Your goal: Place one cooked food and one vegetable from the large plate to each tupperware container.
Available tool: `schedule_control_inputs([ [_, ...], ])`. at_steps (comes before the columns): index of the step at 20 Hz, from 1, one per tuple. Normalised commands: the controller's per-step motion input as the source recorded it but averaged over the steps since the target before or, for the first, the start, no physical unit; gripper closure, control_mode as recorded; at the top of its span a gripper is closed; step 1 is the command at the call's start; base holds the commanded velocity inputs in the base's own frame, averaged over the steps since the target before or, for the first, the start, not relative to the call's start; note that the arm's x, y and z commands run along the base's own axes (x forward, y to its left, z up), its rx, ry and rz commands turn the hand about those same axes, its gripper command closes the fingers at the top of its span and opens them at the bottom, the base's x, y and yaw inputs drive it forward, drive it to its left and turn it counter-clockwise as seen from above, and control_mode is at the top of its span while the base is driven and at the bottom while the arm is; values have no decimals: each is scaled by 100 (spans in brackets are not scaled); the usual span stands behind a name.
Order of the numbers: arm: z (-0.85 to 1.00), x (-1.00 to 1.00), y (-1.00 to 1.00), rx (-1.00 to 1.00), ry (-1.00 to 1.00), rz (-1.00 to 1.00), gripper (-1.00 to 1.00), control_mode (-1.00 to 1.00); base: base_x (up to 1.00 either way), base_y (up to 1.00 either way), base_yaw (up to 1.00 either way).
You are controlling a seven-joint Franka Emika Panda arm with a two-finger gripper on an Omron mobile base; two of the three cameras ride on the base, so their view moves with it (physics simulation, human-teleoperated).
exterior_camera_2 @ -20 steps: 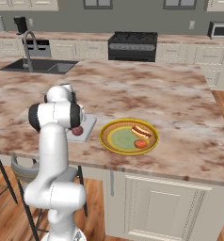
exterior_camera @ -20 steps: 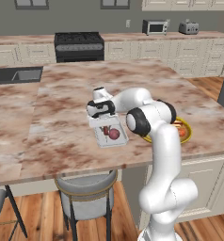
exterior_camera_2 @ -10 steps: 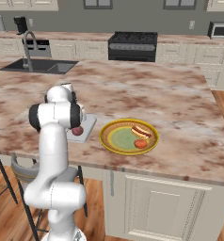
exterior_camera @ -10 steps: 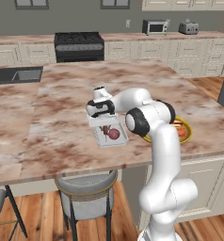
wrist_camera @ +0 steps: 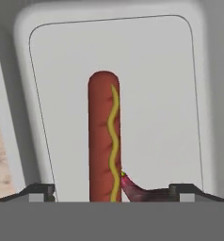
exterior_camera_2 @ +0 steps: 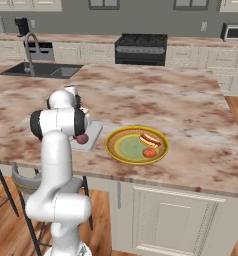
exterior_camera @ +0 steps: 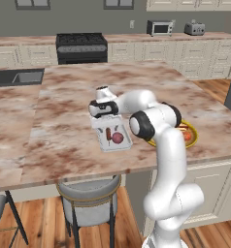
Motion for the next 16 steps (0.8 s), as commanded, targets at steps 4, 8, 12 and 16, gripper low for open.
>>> schedule_control_inputs([
  [4,53,-13,-2,0,0,0,-100,-100,0,0,0],
  [8,57,-43,-44,-6,0,0,-100,-100,0,0,0],
  [12,34,-89,-85,-9,-8,0,-100,-100,0,0,0],
  [16,30,-100,-97,-1,-13,0,-100,-100,0,0,0],
])
